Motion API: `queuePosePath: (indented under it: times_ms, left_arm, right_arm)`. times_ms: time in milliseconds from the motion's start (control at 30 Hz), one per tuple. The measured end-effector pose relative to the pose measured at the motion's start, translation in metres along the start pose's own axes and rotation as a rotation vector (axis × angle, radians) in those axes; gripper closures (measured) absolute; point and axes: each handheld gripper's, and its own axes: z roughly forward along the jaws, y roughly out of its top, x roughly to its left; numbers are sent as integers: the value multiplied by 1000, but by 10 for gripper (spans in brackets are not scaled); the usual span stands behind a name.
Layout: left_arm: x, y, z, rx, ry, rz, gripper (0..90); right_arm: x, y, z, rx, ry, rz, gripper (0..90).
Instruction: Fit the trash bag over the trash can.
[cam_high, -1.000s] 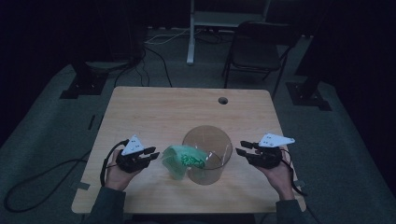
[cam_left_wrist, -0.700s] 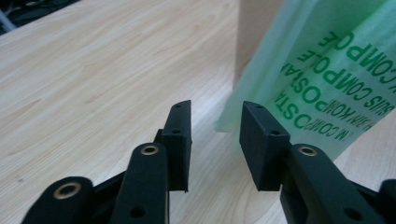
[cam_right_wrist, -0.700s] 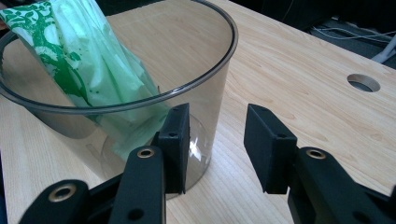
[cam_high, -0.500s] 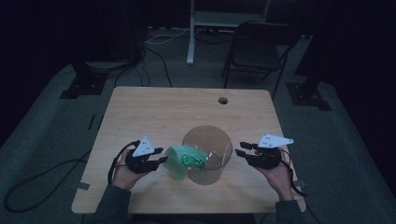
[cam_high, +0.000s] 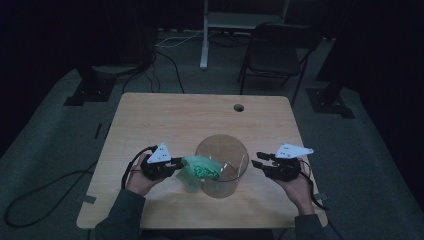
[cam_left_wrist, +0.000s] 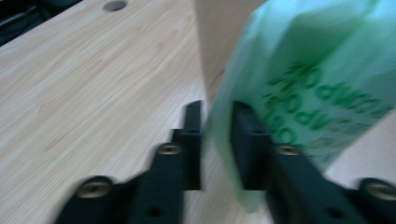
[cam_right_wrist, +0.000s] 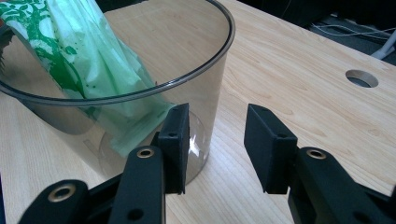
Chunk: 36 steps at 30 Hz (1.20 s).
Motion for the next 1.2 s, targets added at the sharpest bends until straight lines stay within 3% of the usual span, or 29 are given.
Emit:
queuePosePath:
  times_ms: [133, 500, 800, 1200]
  left_arm:
    - [-3, 7, -14, -20, -37, 35, 900]
    - [-5, 43, -48, -112, -71, 100, 900]
    - [-10, 66, -44, -112, -69, 114, 900]
    - [-12, 79, -35, -111, -73, 97, 899]
  right_arm:
    - [1, 2, -4, -11, -1, -1, 598]
    - [7, 20, -8, -36, 0, -43, 597]
    - [17, 34, -10, -68, 13, -80, 598]
    - [28, 45, -2, -71, 78, -120, 660]
